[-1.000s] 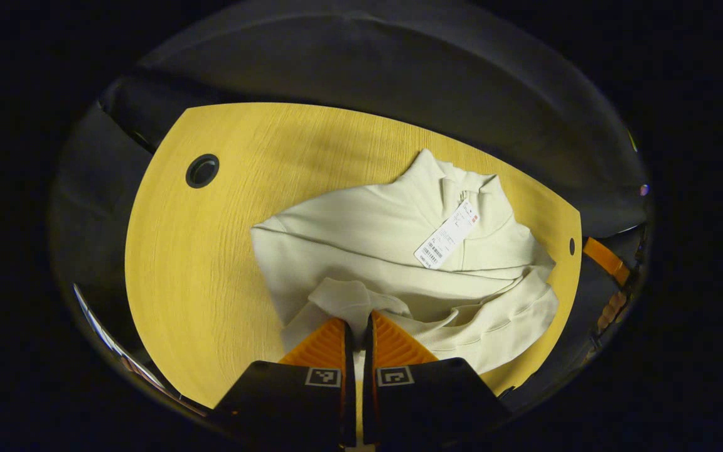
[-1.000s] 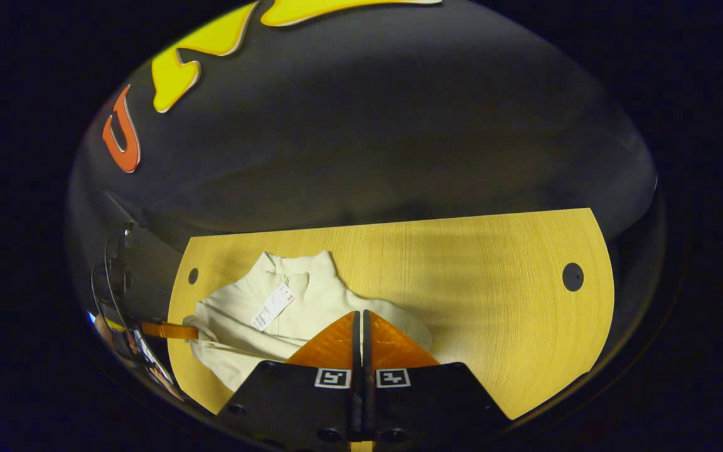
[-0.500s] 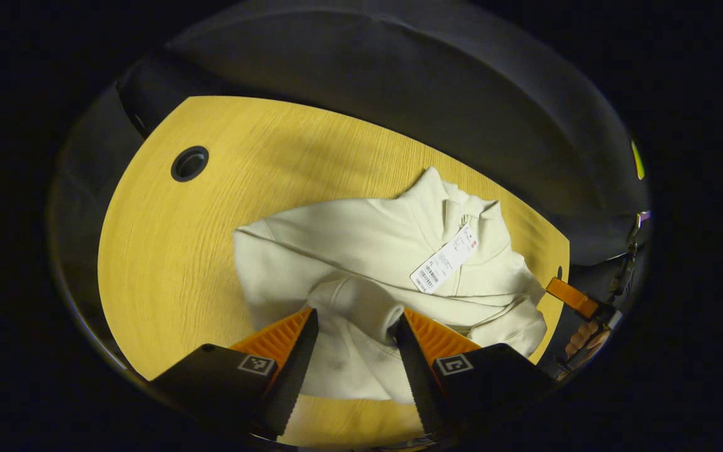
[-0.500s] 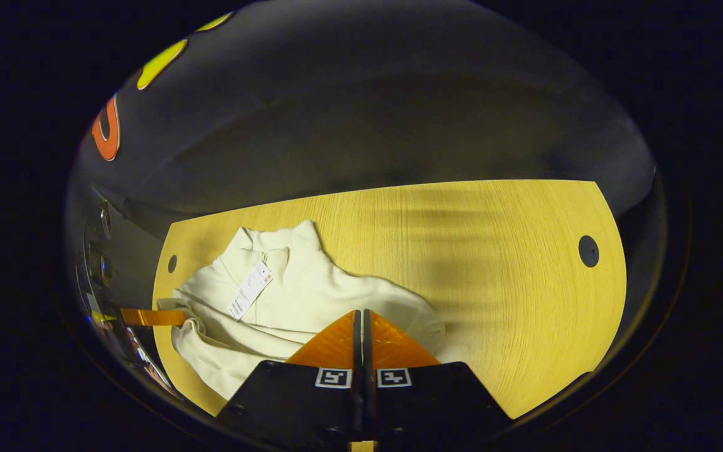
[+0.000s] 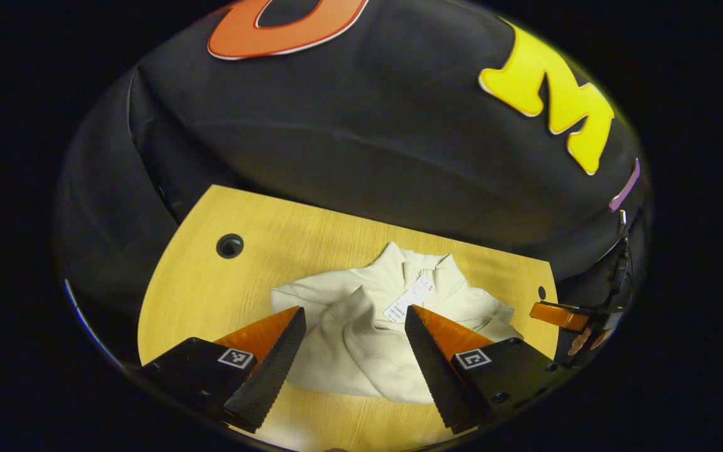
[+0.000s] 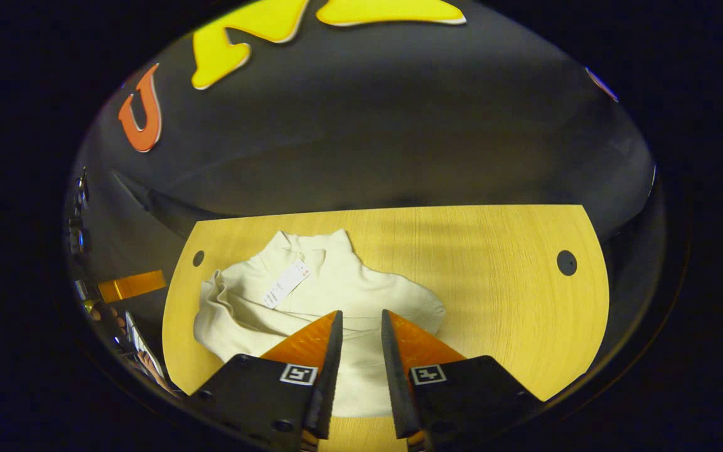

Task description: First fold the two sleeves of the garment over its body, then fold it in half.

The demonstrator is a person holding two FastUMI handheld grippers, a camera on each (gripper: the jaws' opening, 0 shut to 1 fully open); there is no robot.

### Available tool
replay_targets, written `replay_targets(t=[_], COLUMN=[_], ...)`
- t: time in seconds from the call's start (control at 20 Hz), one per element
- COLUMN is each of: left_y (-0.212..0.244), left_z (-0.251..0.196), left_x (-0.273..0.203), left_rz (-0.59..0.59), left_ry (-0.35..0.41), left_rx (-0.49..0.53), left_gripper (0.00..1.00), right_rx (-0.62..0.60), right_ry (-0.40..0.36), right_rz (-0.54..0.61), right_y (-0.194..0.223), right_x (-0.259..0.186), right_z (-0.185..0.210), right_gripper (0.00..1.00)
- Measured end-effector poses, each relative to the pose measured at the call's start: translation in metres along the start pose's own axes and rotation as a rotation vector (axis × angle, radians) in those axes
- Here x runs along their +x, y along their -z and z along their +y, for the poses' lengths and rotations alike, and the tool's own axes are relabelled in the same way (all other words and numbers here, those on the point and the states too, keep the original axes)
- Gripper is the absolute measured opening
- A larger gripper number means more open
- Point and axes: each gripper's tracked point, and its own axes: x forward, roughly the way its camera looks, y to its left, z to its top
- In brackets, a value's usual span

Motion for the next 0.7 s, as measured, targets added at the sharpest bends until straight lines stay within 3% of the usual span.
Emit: replay_targets(t=[0.05,0.1,0.2,0.25,0.7], left_y=[-0.005,-0.006,-0.006,-0.008,-0.026], left_z=[-0.002,-0.002,-0.007,-0.009,-0.026], left_x=[-0.015,-0.031,-0.061,-0.081,-0.249], left_rz=[-0.034,-0.066,-0.121,-0.150,-0.516], left_ry=[-0.004,-0.007,0.000,0.002,-0.028], left_rx=[0.009,0.011,0.010,0.011,0.108], left_gripper=[1.00,1.00,1.00,1.00,1.00], right_rx=[-0.024,-0.044,-0.078,-0.098,-0.213], right_ry=[-0.007,-0.008,-0.005,-0.002,0.086], right_rz=[-0.029,-0.059,-0.113,-0.140,-0.422], right_y=[0.001,-0.001,-0.002,-0.002,0.018], right_x=[-0.016,-0.034,-0.071,-0.090,-0.256], right_z=[0.007,0.013,0.027,0.033,0.074], right_gripper=[0.47,0.75,0.94,0.98,0.98])
